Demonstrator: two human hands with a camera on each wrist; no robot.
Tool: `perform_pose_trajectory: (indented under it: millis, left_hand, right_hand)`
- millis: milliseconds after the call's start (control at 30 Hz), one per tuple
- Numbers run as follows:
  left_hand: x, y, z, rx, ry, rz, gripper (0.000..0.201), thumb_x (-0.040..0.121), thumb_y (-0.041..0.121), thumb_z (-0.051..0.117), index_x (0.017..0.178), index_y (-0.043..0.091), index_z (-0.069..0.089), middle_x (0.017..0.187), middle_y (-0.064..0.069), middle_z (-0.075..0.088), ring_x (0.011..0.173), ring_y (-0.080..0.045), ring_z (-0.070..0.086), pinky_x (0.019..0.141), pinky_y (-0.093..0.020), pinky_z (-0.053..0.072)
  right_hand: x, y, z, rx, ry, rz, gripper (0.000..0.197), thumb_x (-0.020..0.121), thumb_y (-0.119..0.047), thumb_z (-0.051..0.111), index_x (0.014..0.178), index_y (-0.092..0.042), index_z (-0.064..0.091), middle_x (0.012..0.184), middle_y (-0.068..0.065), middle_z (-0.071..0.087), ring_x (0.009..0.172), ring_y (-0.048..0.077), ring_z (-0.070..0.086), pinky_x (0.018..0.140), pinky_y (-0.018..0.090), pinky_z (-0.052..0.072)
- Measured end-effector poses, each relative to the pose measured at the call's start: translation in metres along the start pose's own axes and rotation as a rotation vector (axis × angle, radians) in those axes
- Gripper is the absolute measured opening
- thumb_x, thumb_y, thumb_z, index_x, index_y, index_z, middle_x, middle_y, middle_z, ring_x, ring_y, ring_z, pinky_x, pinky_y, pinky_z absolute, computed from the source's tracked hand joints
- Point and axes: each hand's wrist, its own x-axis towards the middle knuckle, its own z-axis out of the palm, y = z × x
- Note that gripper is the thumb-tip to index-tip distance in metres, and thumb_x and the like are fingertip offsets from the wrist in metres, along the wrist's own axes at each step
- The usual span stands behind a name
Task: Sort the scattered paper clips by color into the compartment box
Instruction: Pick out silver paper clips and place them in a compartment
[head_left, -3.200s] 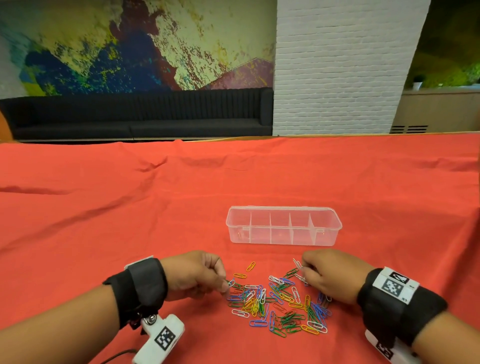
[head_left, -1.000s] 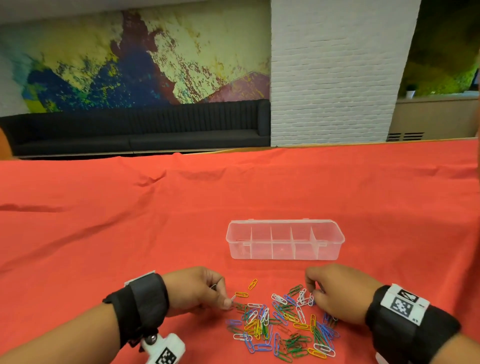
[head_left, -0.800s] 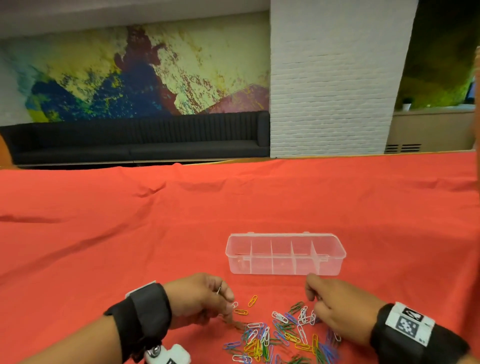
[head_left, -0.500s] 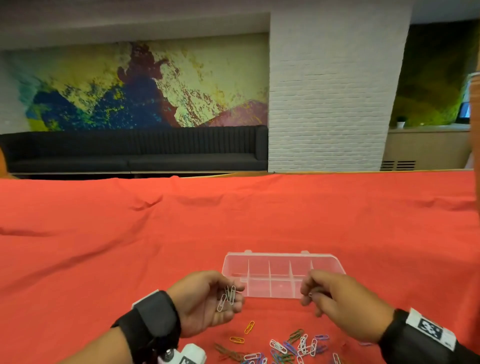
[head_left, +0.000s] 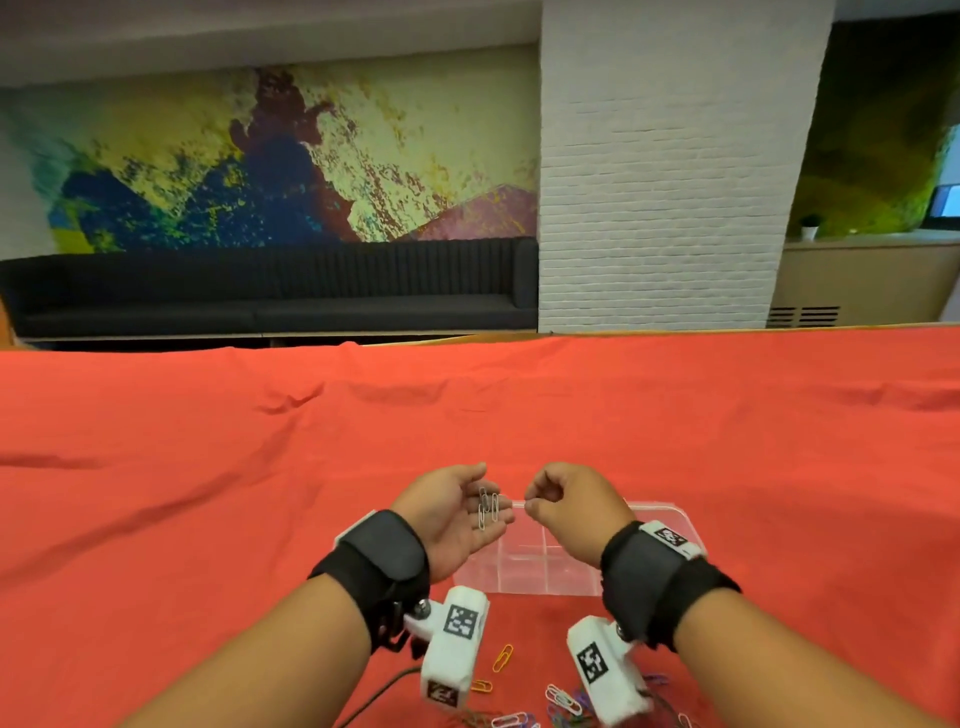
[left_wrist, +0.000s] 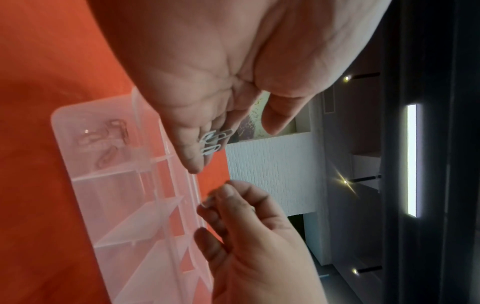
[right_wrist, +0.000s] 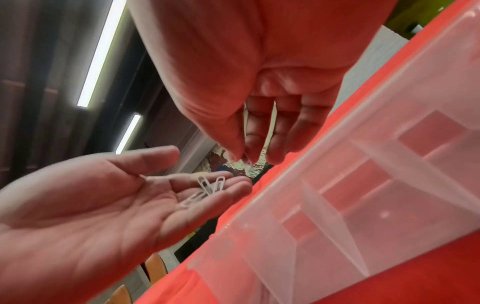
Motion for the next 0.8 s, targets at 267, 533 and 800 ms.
perform_pose_trajectory:
  millis: [267,533,800]
  left_hand:
    - [-0.001,0.004,-0.001,0.212,-0.061,0.047,0.011,0.094,0.020,0.056,0.099,0.012,0.057,0.086,-0.007,0.048,0.077,-0.020,0.045,0.074,-0.030,0.039]
    - [-0.063,-0.041,-0.016,1.462,-0.255,0.305,0.011,0.080,0.016,0.070,0.091,0.019,0.070,0.070,0.012,0.061,0.063,0.000,0.054,0.065,-0.019,0.045]
    - [-0.084,-0.083,-0.008,1.925,-0.172,0.383,0.025,0.084,0.034,0.060,0.105,0.026,0.069,0.104,0.001,0.067,0.096,-0.021,0.062,0.074,-0.026,0.042]
  right_hand:
    - [-0.015,0.013,-0.023,-0.133,-0.011,-0.074,0.006,0.087,-0.024,0.064,0.091,-0.025,0.069,0.088,-0.013,0.068,0.081,0.006,0.060,0.072,0.019,0.044]
    - [-0.091,0.021,-0.038,-0.602,-0.548,-0.211,0.021,0.086,-0.036,0.058,0.106,-0.035,0.064,0.095,-0.013,0.068,0.082,0.007,0.059,0.075,0.027,0.048]
    - [-0.106,0.020,-0.005,-0.689,-0.546,-0.268,0.023,0.085,-0.044,0.062,0.105,-0.032,0.063,0.104,-0.006,0.061,0.096,0.020,0.060,0.078,0.034,0.047]
